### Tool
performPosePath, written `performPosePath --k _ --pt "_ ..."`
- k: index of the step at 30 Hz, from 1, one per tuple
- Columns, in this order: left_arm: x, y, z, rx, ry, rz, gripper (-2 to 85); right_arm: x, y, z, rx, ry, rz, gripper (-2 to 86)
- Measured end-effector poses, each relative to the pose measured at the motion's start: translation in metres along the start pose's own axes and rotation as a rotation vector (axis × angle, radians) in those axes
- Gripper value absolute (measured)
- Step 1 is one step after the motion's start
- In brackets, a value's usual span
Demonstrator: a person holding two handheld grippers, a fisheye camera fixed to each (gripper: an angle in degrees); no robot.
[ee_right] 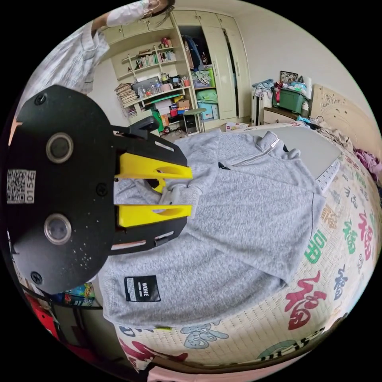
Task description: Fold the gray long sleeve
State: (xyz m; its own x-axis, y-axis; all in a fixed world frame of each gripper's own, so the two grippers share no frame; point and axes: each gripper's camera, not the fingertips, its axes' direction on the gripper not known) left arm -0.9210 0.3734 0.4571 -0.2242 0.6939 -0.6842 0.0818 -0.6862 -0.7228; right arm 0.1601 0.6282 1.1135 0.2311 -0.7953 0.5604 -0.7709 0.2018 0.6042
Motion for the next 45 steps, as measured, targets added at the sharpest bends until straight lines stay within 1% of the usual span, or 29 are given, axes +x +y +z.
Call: performPosePath --k 1,2,4,6,8,10,12,14,18,21,24,28,31,32,33,35,39,40,41,42,43,45 --pt "-0.004 -0.001 -0.003 0.024 0.032 -0.043 0.0 0.000 -0.005 -0.005 -0.009 -0.016 0.011 11.8" --pt "-0.005 -0.004 -0.006 0.012 0.050 -0.062 -0.1 -0.004 -0.009 -0.007 -0.013 -0.017 0.004 12.6" --pt "-0.001 -0.008 -0.012 0.003 0.018 -0.039 0.0 -0.013 -0.017 -0.006 -0.037 -0.019 -0.011 13.4" --pt "0.005 -0.013 -0.015 -0.018 -0.007 -0.012 0.1 -0.023 -0.025 0.003 -0.091 -0.058 -0.020 14.0" --pt "0.012 -0.022 -0.019 -0.024 0.001 0.009 0.6 -0.041 -0.032 0.022 -0.221 -0.094 -0.028 14.0" --pt "0.017 -0.029 -0.020 -0.027 0.017 0.020 1.2 -0.054 -0.031 0.031 -0.267 -0.063 -0.046 12.6" --pt "0.021 -0.034 -0.021 -0.044 0.014 0.029 2.0 -0.064 -0.030 0.029 -0.250 -0.037 -0.037 10.7" --pt "0.023 -0.039 -0.026 -0.053 0.028 0.042 3.6 -0.075 -0.035 0.023 -0.266 -0.047 -0.014 6.0" --pt "0.022 -0.043 -0.048 -0.041 0.078 0.056 5.2 -0.103 -0.037 0.002 -0.270 -0.036 -0.060 4.3" --pt "0.016 -0.041 -0.080 0.022 0.122 0.058 5.4 -0.125 -0.034 -0.031 -0.234 -0.033 -0.093 3.9" --pt "-0.011 -0.036 -0.111 0.091 0.148 -0.041 5.4 -0.138 -0.027 -0.067 -0.177 0.007 -0.074 3.7" --pt "-0.071 -0.019 -0.147 0.221 0.150 -0.273 5.6 -0.151 -0.017 -0.105 -0.121 0.098 -0.053 3.7" --pt "-0.114 -0.003 -0.162 0.319 0.144 -0.472 5.9 -0.159 -0.014 -0.110 -0.139 0.168 -0.037 3.8" --pt "-0.130 0.003 -0.165 0.372 0.158 -0.555 6.2 -0.162 -0.013 -0.109 -0.150 0.195 -0.030 3.9" --pt "-0.138 0.006 -0.166 0.398 0.170 -0.593 6.4 -0.163 -0.013 -0.108 -0.153 0.206 -0.027 3.9" --pt "-0.162 0.014 -0.167 0.486 0.233 -0.731 7.1 -0.174 -0.013 -0.102 -0.151 0.218 -0.024 4.1" --pt "-0.183 0.012 -0.165 0.638 0.345 -0.823 7.1 -0.193 -0.013 -0.089 -0.160 0.275 -0.043 4.2" --pt "-0.190 0.008 -0.161 0.667 0.401 -0.851 6.5 -0.199 -0.013 -0.085 -0.161 0.293 -0.049 4.2" --pt "-0.197 0.005 -0.158 0.675 0.434 -0.900 3.9 -0.203 -0.012 -0.082 -0.161 0.307 -0.055 4.2" --pt "-0.200 0.004 -0.157 0.676 0.432 -0.923 2.5 -0.205 -0.011 -0.080 -0.161 0.313 -0.059 4.2" --pt "-0.203 0.002 -0.157 0.667 0.386 -0.959 1.7 -0.207 -0.010 -0.076 -0.165 0.325 -0.066 4.3" --pt "-0.204 -0.005 -0.160 0.644 0.342 -0.947 0.9 -0.206 -0.007 -0.064 -0.183 0.344 -0.070 4.4"
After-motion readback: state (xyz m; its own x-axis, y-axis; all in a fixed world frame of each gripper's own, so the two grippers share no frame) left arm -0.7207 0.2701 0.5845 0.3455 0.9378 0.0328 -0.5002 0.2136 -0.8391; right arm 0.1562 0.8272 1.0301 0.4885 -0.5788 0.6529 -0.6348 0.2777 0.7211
